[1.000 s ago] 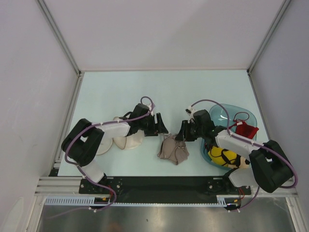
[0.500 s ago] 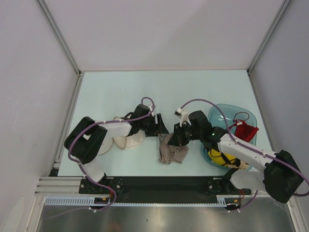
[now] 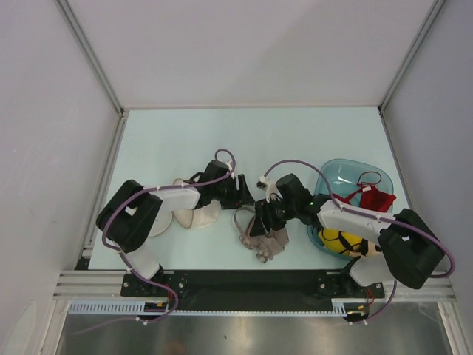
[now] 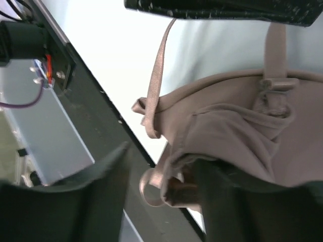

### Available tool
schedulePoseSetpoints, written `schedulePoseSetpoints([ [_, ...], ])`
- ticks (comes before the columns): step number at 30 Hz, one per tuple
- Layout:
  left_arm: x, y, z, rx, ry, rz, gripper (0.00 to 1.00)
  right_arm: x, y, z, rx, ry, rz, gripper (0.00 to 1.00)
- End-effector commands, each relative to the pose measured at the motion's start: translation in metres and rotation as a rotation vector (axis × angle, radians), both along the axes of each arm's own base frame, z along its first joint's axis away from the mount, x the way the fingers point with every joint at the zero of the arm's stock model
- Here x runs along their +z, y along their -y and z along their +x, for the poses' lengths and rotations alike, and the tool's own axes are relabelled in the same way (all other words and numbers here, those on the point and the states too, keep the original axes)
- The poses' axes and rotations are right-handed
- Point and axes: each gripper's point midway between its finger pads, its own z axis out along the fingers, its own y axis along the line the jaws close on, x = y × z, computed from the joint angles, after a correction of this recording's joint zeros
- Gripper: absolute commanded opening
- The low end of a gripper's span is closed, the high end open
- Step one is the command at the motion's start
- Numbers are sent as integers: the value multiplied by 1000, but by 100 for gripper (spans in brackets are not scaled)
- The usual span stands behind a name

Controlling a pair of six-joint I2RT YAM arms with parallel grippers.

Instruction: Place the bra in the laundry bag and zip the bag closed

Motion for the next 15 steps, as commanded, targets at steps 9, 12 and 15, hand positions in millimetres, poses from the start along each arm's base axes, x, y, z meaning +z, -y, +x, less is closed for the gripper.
schedulePoseSetpoints([
  [9, 10, -8, 2, -7, 62, 15, 64, 56, 24, 4, -157, 66, -16, 90],
  [12, 13, -10, 0, -11, 72, 19, 68, 60, 35, -2, -187, 72, -18, 94],
  [15, 20, -14, -2, -12, 96, 29, 73, 59, 42, -6, -207, 64, -17, 96],
])
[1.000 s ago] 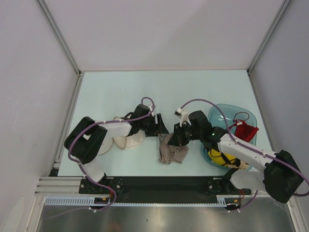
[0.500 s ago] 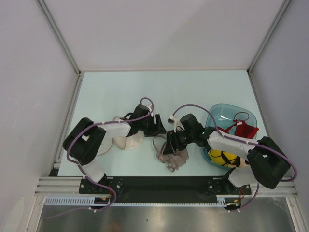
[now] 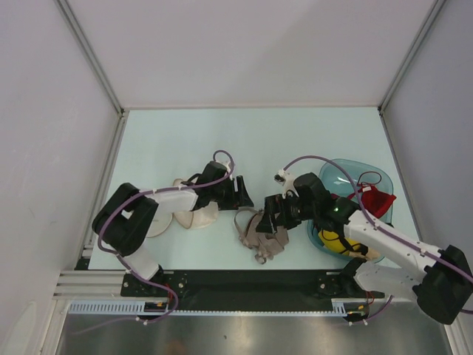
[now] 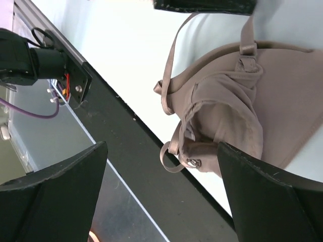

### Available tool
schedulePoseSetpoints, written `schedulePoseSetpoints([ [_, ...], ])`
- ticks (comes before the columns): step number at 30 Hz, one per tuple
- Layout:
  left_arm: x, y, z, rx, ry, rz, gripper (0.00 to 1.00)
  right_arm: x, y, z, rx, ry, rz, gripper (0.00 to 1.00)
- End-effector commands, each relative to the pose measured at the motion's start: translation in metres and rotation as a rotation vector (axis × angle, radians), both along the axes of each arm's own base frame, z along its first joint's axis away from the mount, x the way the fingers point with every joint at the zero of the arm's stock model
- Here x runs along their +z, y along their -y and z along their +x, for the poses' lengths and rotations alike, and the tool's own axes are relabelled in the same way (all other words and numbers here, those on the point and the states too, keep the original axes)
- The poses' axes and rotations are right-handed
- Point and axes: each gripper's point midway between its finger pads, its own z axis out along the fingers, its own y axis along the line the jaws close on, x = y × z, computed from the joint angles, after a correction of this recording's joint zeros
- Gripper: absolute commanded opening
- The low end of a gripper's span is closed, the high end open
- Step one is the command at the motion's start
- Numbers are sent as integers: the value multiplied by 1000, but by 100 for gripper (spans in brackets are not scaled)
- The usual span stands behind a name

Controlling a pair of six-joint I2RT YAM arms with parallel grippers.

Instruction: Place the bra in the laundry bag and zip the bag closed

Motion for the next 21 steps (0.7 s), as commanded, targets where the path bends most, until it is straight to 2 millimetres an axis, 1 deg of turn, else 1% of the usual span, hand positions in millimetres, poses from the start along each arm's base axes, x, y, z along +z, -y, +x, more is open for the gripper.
schedulePoseSetpoints([
  [1, 23, -6, 3, -14, 92, 9, 74, -1, 15, -3, -72, -26, -25, 96],
  [2, 26, -11, 0, -6, 95, 27, 74, 1, 15, -4, -71, -23, -21, 96],
  [3, 28, -12, -1, -11, 105, 36, 75, -3, 18, -5, -80, -29, -29, 97],
  [5, 28, -18, -7, -7, 101, 51, 75, -5, 20, -7, -93, -41, -33, 98],
  [7, 32, -21, -11, -2, 104, 50, 74, -4, 23, -10, -106, -38, -23, 99],
  [8, 29, -25, -15, 2, 94, 60, 75, -3, 24, -11, -115, -45, -16, 99],
  [10, 30, -27, -16, 10, 96, 59, 75, 2, 26, -13, -124, -37, 4, 99],
  [12, 25, -28, -18, 15, 82, 69, 74, 4, 28, -14, -140, -30, 15, 99],
  [15, 13, -28, -19, 9, 53, 89, 71, 7, 33, -14, -164, -16, 23, 98],
  [16, 7, -27, -19, 5, 38, 95, 66, 8, 35, -14, -171, -13, 26, 97],
  [18, 4, -24, -19, -3, 39, 93, 62, 9, 38, -12, -193, -7, 26, 96],
  [19, -2, -25, -20, -6, 26, 103, 57, 10, 40, -13, -201, -7, 30, 95],
  [21, -3, -23, -21, -23, 24, 104, 49, 7, 43, -12, -233, -21, 27, 92],
])
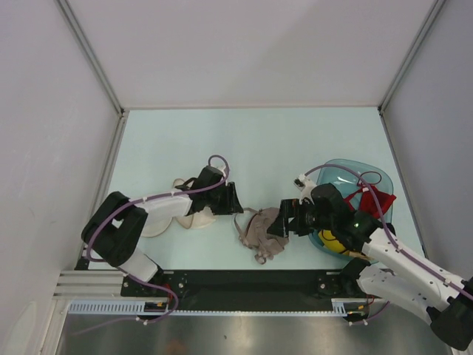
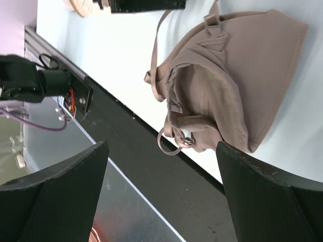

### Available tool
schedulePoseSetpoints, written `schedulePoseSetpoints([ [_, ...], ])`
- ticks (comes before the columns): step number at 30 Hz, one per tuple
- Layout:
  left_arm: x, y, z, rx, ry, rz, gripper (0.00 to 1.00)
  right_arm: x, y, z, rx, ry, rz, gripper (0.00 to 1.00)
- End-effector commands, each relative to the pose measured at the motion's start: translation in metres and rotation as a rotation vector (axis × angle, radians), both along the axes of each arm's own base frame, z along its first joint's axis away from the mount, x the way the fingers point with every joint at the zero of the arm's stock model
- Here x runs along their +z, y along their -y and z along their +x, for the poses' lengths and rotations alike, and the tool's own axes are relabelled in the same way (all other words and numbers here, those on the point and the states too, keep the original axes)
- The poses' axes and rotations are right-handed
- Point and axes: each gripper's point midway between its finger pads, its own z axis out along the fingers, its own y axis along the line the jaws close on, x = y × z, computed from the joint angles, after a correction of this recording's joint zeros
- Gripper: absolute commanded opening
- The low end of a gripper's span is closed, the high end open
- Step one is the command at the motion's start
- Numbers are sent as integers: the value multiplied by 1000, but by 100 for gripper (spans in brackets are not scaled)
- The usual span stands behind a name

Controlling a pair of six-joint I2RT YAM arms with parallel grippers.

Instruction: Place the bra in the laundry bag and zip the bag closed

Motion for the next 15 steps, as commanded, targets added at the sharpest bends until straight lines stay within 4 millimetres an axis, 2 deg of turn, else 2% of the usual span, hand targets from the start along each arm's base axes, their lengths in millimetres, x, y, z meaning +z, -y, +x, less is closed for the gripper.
schedulePoseSetpoints([
  [1, -5, 4, 0, -37, 9, 9, 45, -5, 10, 3, -106, -46, -3, 91],
  [3, -4, 6, -1, -53, 15, 7, 39, -14, 13, 1, -147, -85, 1, 90],
  [5, 3, 6, 1, -58, 35, 3, 28, -13, 7, -2, -159, -117, 52, 90],
  [6, 5, 6, 0, -66, 44, 7, 22, -21, 8, -6, -161, -134, 53, 91],
  [8, 20, 6, 4, -64, 92, 1, 3, -24, 5, -8, -158, -138, 73, 91],
  [11, 40, 5, 5, -57, 152, 15, 0, -33, 10, -10, -157, -135, 36, 92],
  [15, 83, 12, -4, -72, 248, 2, 0, -39, 17, -7, -160, -108, -14, 93],
])
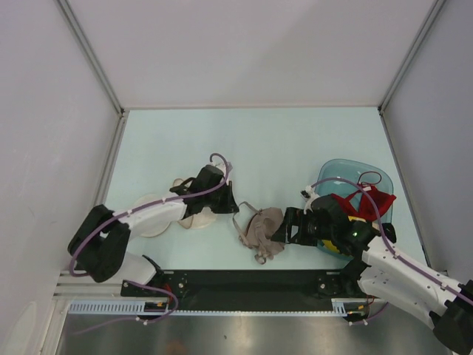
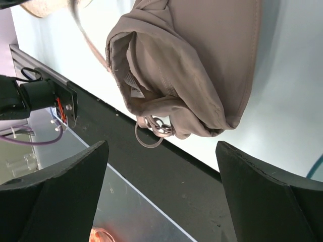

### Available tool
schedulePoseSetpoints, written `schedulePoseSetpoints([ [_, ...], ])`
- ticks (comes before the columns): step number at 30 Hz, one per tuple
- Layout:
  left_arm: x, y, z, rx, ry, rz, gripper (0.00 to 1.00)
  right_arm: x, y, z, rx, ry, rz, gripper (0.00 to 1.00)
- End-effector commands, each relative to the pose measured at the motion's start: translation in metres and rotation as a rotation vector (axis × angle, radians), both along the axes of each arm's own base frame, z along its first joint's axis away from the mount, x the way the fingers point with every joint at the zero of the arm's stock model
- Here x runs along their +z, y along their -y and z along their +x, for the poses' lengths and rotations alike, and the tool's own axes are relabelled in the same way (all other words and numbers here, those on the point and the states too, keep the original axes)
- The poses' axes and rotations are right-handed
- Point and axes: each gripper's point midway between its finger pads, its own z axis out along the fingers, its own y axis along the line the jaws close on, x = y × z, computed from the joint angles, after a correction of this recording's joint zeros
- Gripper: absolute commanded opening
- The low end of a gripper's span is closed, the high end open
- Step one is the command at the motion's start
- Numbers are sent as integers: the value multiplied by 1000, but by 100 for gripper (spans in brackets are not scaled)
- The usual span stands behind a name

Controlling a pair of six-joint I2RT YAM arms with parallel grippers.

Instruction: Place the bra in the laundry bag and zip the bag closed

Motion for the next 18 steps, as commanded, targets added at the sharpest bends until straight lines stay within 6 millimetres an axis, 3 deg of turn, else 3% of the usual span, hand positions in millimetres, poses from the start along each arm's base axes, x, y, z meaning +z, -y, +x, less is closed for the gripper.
schedulePoseSetpoints([
  [1, 70, 14, 7, -20, 192, -48, 0, 8, 1, 9, -7, 63, -8, 93],
  [4, 87, 18, -4, -32, 225, -64, 0, 14, -5, 10, 42, 94, 13, 90],
  [9, 94, 30, -24, -64, 212, -106, 1, 32, -37, -6, 207, 118, 148, 70],
  [13, 93, 41, -34, -93, 198, -120, 1, 28, -56, -7, 239, 149, 146, 69],
  [18, 99, 51, -41, -117, 200, -139, 1, 10, -61, 13, 203, 198, 69, 68],
])
